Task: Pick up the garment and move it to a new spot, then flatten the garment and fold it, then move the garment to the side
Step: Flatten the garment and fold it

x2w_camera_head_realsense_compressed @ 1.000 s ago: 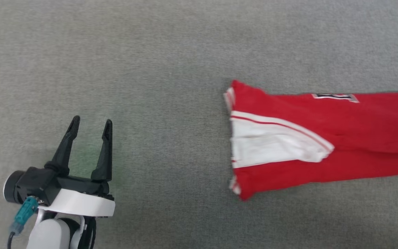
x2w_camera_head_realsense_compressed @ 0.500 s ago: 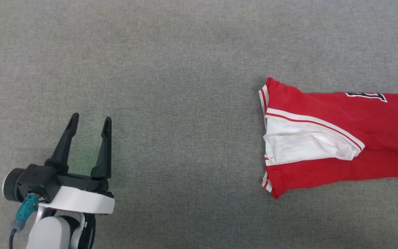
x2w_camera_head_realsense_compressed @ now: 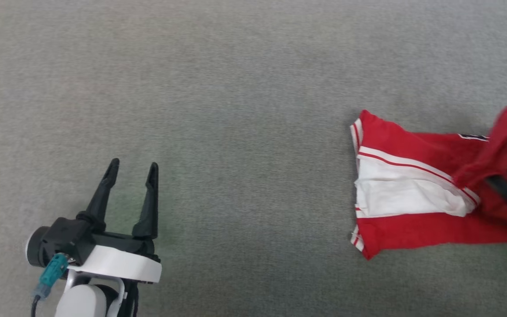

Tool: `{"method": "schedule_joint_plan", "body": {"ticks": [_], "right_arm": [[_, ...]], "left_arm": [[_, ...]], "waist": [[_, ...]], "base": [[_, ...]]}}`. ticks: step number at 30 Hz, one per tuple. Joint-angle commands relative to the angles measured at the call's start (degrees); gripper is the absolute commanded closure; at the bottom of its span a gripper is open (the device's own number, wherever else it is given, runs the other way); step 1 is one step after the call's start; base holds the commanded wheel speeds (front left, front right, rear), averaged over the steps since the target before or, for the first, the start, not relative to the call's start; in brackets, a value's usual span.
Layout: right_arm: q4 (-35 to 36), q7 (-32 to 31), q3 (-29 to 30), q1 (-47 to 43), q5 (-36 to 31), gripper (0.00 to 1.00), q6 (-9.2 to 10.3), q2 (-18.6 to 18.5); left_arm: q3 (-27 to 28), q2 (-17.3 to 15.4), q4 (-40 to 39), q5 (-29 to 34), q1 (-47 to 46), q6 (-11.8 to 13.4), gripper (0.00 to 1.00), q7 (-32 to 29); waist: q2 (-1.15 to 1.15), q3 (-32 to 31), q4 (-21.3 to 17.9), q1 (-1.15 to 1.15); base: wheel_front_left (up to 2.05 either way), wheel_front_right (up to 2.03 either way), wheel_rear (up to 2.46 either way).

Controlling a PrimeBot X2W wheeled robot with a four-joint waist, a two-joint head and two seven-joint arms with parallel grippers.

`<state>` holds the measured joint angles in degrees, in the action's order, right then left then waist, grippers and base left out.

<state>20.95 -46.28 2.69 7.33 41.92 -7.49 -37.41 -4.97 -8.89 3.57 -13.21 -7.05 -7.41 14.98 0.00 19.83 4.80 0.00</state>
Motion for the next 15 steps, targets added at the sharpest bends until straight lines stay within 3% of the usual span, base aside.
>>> {"method": "schedule_joint_plan", "body": {"ticks": [1, 10, 15], "right_arm": [[0.51, -0.35, -0.76, 0.89, -0.44, 1.0, 0.0, 0.4], [-0.69, -3.57, -17.03, 9.51, -2.04, 1.0, 0.0, 4.1], [-6.82, -3.46, -25.16, 13.02, -3.4, 1.0, 0.0, 4.06]], "left_arm": [[-0.1, 0.16, 0.22, -0.31, 0.18, -0.1, 0.0, 0.27], [-1.32, 1.04, 1.21, -1.44, -0.54, -0.1, 0.0, 0.26], [-2.22, 1.58, 1.87, -2.23, -1.26, -0.1, 0.0, 0.27]], "waist": [[0.0, -0.36, 0.94, 0.0], [0.0, -0.45, 5.36, 0.0], [0.0, 0.17, 6.84, 0.0]], "base": [[0.0, 0.0, 0.0], [0.0, 0.0, 0.0], [0.0, 0.0, 0.0]]}}
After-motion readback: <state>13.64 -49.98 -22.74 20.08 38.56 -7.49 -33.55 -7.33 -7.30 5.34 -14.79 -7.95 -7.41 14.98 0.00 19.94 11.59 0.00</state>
